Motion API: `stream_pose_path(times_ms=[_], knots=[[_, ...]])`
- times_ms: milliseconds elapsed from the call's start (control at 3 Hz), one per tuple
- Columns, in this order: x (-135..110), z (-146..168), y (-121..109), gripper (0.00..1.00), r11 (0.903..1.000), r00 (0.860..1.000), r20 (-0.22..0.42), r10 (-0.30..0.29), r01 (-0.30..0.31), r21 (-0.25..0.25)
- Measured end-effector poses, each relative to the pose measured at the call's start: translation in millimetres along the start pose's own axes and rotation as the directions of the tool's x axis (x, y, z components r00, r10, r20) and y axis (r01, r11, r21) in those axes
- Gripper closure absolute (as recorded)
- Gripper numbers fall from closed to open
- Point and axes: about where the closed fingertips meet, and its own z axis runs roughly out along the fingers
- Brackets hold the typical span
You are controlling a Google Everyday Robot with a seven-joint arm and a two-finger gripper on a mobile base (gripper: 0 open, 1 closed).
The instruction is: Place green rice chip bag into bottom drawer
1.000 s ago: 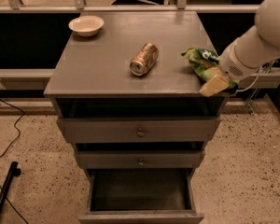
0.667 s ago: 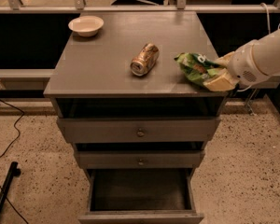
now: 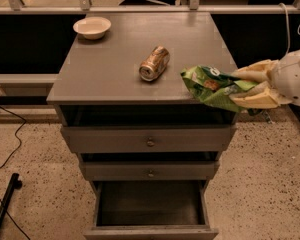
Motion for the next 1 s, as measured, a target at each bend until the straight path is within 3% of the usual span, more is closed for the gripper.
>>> stream_pose_path(times_ms=[333, 667, 1000], knots=[[0.8, -19.6, 31.0, 1.0, 0.993, 0.991, 0.063, -0.117, 0.118, -0.012], [46.8, -0.1, 61.4, 1.0, 0.9934, 0.993, 0.05, -0.106, 0.108, -0.038], [46.3, 0.6, 62.2, 1.0, 0.9932, 0.993, 0.05, -0.107, 0.109, -0.041]])
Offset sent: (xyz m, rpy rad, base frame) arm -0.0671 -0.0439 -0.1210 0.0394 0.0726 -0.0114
